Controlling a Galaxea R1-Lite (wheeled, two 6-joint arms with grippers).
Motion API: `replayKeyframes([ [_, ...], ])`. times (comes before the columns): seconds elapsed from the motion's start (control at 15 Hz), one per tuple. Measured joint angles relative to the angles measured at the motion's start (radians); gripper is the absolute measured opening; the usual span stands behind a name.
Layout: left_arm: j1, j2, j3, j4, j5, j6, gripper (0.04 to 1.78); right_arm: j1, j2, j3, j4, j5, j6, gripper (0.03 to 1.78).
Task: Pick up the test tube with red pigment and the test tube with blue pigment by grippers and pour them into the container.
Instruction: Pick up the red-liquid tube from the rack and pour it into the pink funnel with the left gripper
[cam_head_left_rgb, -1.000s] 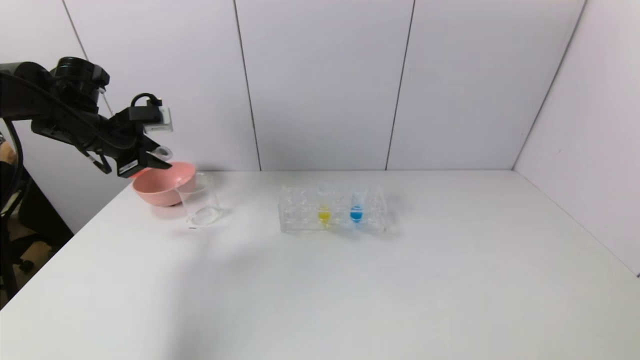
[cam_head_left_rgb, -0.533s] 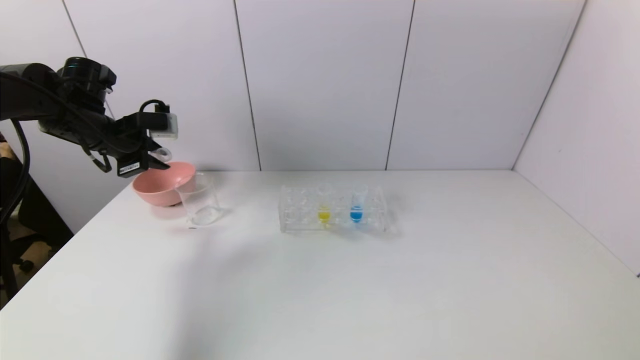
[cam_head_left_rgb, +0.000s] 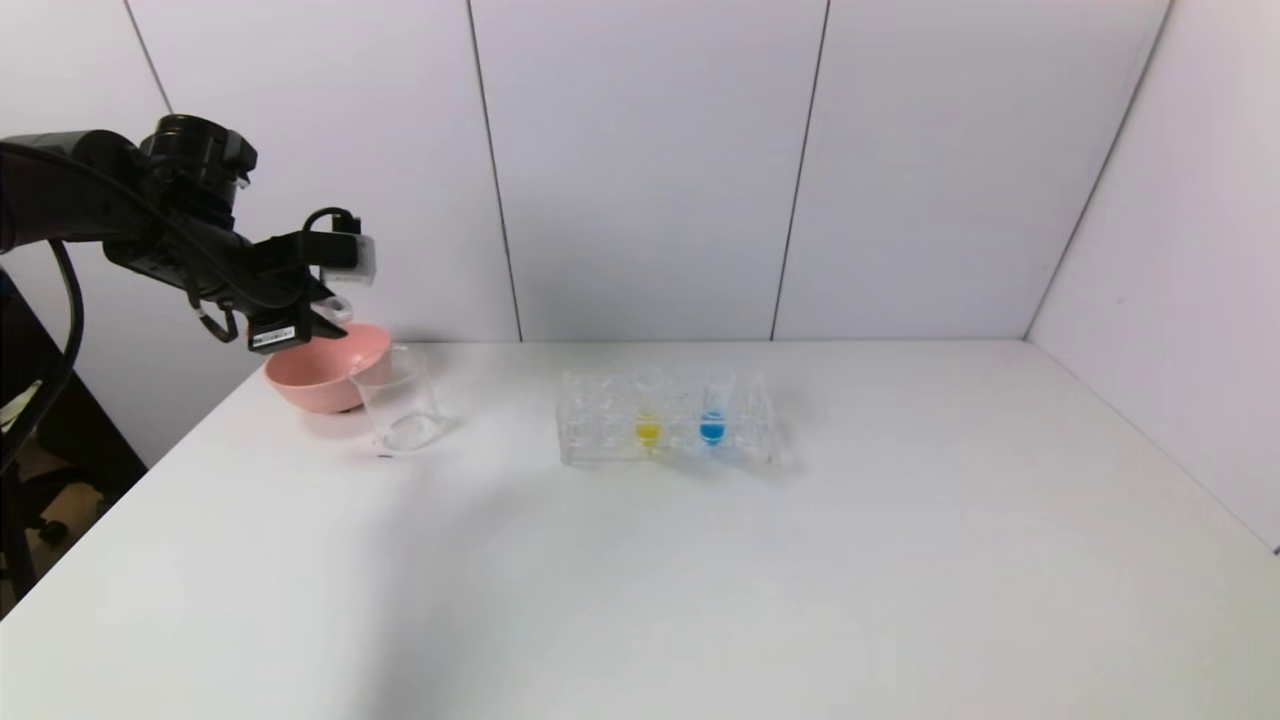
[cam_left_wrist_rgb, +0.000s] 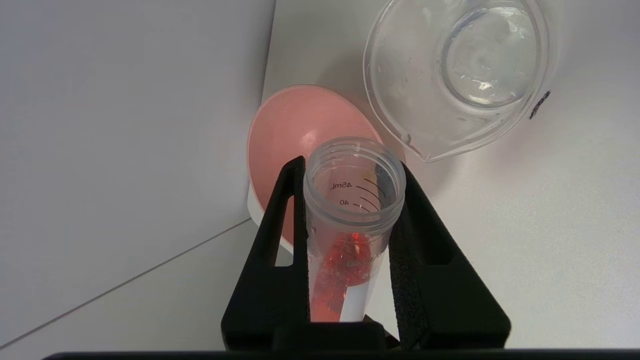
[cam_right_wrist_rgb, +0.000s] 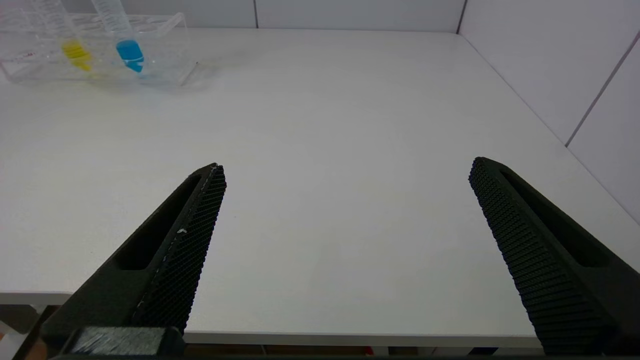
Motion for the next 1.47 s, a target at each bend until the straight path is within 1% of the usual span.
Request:
replayKeyframes([
  [0.27, -0.011, 0.008, 0.0, 0.0, 0.036, 0.005, 0.47, 0.0, 0.0, 0.0, 0.0, 0.0, 0.0, 1.77],
  [0.47, -0.016, 0.01, 0.0, -0.003, 0.096, 0.026, 0.47, 0.0, 0.0, 0.0, 0.0, 0.0, 0.0, 1.78],
  [0.73, -0.024, 0.013, 0.0, -0.003, 0.11, 0.04, 0.47, 0.0, 0.0, 0.0, 0.0, 0.0, 0.0, 1.78],
  [1.07, -0.044, 0.016, 0.0, -0.003, 0.161, 0.061, 0.47, 0.0, 0.0, 0.0, 0.0, 0.0, 0.0, 1.77],
  [1.47, -0.05, 0.018, 0.0, -0.003, 0.17, 0.067, 0.47, 0.0, 0.0, 0.0, 0.0, 0.0, 0.0, 1.77],
])
